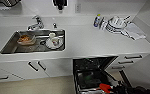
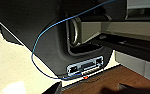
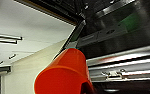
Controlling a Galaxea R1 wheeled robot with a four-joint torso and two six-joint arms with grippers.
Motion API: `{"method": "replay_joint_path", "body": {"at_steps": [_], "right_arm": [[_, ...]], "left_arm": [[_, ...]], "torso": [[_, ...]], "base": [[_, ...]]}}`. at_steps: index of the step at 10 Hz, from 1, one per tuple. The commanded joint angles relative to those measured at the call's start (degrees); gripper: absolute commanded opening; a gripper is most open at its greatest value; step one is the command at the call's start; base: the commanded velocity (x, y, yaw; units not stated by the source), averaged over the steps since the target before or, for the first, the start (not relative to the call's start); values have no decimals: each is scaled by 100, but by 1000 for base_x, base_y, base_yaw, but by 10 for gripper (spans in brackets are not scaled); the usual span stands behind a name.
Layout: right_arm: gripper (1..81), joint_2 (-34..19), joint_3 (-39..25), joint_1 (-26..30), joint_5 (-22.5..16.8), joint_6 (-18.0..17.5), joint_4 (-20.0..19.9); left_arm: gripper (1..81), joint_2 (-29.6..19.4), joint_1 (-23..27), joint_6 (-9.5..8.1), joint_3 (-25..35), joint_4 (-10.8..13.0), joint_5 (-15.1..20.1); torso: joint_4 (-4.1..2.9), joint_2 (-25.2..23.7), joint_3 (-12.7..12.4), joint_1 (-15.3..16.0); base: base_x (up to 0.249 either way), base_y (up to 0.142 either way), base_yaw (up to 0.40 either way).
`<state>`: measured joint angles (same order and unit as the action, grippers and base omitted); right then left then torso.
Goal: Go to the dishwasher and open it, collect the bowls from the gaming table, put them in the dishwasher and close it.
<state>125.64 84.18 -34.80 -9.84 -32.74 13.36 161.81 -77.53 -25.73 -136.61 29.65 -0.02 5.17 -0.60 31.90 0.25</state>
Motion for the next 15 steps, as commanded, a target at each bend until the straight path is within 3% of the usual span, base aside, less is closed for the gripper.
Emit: {"method": "replay_joint_path", "body": {"at_steps": [1,5,8,13,15], "right_arm": [[10,32,-97,1057,-835,-311,-79],[10,895,906,1532,-1055,-347,-194],[10,1246,1319,1813,-1161,-347,-211],[10,1424,1627,2604,-1503,-347,-352],[10,1414,1785,2676,-1583,-338,-360]], "left_arm": [[811,124,-171,-2,-155,50,354],[811,133,-294,-19,-217,-3,372],[811,150,-329,-54,-270,-3,416],[811,177,-373,-54,-296,6,416],[811,186,-373,-54,-296,6,416]], "torso": [[0,0,0,0],[0,0,0,0],[0,0,0,0],[0,0,0,0],[0,0,0,0]], "base": [[0,0,0],[0,0,0],[0,0,0],[0,0,0],[0,0,0]]}}
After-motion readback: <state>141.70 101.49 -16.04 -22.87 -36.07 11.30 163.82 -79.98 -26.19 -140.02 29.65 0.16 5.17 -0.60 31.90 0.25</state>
